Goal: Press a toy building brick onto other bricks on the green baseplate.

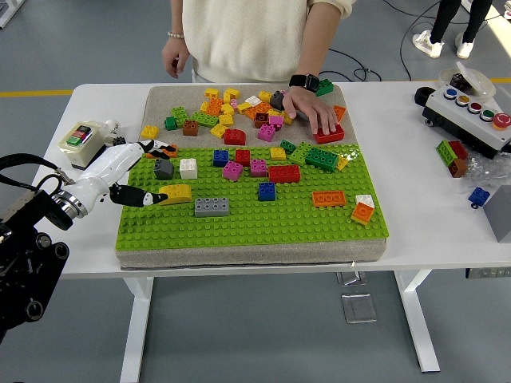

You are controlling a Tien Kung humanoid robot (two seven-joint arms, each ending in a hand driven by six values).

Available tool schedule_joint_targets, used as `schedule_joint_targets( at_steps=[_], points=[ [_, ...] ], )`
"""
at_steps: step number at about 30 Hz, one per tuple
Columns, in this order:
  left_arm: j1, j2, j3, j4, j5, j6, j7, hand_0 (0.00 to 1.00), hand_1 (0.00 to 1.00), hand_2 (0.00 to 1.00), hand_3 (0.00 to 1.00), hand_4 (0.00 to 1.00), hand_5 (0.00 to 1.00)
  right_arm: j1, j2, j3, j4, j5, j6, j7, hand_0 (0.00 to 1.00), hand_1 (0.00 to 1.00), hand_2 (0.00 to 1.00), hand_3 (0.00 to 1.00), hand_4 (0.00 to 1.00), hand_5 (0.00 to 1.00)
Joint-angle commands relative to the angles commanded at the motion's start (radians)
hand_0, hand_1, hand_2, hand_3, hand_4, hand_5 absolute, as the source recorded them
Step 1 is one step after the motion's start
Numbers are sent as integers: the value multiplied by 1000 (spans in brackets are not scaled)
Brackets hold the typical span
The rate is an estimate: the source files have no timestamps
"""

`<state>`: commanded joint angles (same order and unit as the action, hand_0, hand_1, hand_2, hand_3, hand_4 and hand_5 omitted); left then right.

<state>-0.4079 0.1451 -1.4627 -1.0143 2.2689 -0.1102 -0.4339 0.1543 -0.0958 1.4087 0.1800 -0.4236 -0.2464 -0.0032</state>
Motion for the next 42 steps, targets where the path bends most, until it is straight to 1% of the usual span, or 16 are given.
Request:
schedule_joint_targets(
  at_steps=[1,3,6,7,12,13,21,28,36,37,41,42],
  points=[
    [-1,-4,7,10,0,3,0,790,733,660,757,837,56,0,0,-1,0,0,0,0,734,654,704,585,911,496],
    [-1,-5,10,14,0,4,0,790,733,660,757,837,56,0,0,-1,0,0,0,0,734,654,704,585,911,496],
    [-9,-9,27,48,0,12,-3,790,733,660,757,837,56,0,0,-5,0,-1,-2,0,734,654,704,585,911,496],
    [-10,-9,28,51,0,13,-3,786,728,652,727,825,72,0,0,-5,0,-1,-2,0,736,654,704,584,911,496],
    [-28,-9,46,101,0,22,-8,786,728,652,727,825,72,-1,0,-10,0,-2,-3,-1,736,654,704,584,911,496],
    [-35,-8,50,112,0,25,-9,780,725,642,704,817,75,0,0,-10,0,-2,-4,-1,735,654,704,584,911,496],
    [-71,-6,58,159,0,34,-15,782,724,640,704,814,74,3,1,-15,0,-2,-4,1,734,654,704,585,912,496],
    [-93,-6,69,199,0,41,-18,779,723,636,694,803,69,3,0,-15,0,-4,-2,1,734,654,705,584,911,496],
    [-106,-11,72,217,0,42,-17,778,722,632,688,804,66,4,-1,-12,0,-2,-1,0,734,654,705,586,911,496],
    [-106,-11,70,215,0,41,-17,778,720,627,676,787,60,5,-1,-12,0,-1,-1,0,734,654,705,585,911,496],
    [-94,-7,63,187,0,34,-16,778,720,627,676,787,60,4,-1,-9,0,-2,-1,-1,734,654,705,585,911,496],
    [-86,-5,63,169,0,30,-15,778,720,627,676,787,60,4,-1,-7,0,-2,-1,-1,734,654,705,585,911,496]
  ],
)
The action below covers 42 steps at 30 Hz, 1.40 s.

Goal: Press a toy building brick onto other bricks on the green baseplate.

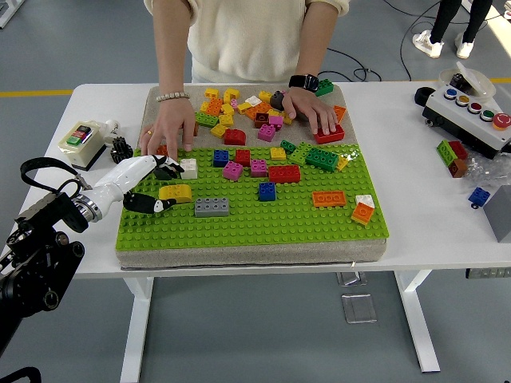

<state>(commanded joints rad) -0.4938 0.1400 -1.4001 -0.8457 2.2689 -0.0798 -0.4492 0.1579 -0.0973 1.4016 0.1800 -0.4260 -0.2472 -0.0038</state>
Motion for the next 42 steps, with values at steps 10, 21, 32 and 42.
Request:
schedule_joint_targets(
  at_steps=[10,21,32,42],
  points=[
    [16,0,0,-39,0,-9,4,778,719,620,663,772,56,3,1,0,0,1,-5,5,737,654,704,585,911,496],
    [-17,-5,11,27,0,4,1,777,717,615,653,763,52,4,0,1,0,4,-3,3,734,654,705,584,911,496],
    [-29,-4,18,55,0,0,-6,780,721,616,654,764,55,5,1,-4,0,2,-6,3,737,654,704,586,911,496],
    [-41,-6,25,75,0,-1,-6,784,722,621,656,766,57,6,2,-10,0,2,-6,2,737,654,705,585,911,496]
  ],
)
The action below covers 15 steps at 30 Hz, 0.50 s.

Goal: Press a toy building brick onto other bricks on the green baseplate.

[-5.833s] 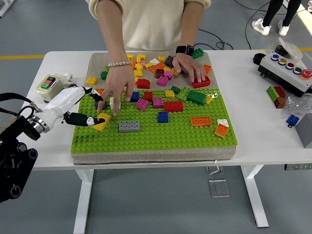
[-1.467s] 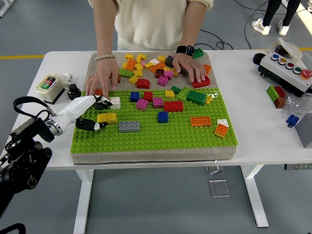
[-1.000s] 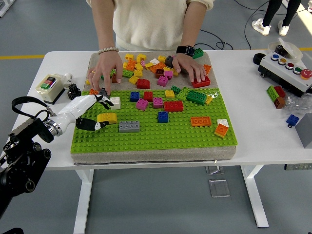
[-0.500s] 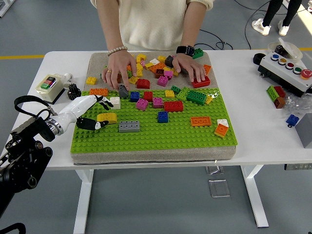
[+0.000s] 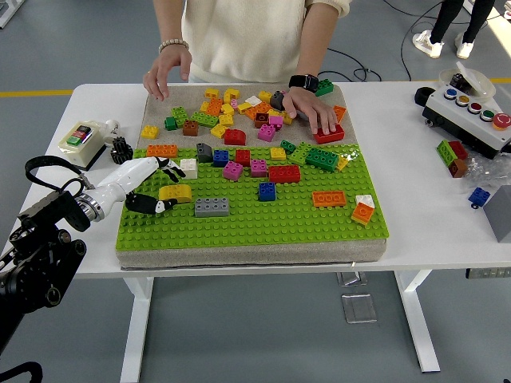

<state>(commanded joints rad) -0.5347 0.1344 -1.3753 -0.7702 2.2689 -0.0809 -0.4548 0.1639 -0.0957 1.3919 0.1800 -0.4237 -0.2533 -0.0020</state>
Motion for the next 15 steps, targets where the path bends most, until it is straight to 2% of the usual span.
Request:
schedule_joint_targets(
  at_steps=[15],
  points=[
    [-15,-4,13,35,0,13,-1,783,722,618,651,768,61,3,0,-1,0,0,1,0,738,654,705,586,911,496]
  ],
)
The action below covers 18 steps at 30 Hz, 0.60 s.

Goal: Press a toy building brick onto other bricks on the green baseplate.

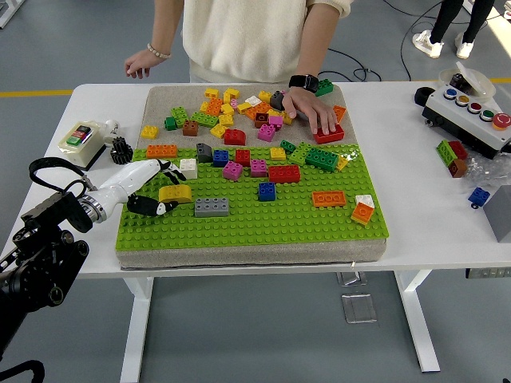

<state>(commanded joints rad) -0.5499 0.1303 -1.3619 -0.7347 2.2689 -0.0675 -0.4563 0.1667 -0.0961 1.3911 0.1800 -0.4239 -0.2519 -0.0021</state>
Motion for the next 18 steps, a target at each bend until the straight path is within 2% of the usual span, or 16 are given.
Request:
schedule_joint_targets(
  at_steps=[15,16,18],
  points=[
    [-4,-4,6,17,0,20,-5,781,718,604,630,723,32,1,-1,6,0,2,1,1,738,655,705,587,911,496],
    [-5,-4,6,17,0,21,-6,763,699,584,588,607,2,1,-1,7,0,2,1,1,738,654,705,586,910,496],
    [-6,-5,6,17,0,23,-8,763,699,584,588,607,2,2,-1,7,0,3,2,1,738,654,705,586,910,496]
  ],
)
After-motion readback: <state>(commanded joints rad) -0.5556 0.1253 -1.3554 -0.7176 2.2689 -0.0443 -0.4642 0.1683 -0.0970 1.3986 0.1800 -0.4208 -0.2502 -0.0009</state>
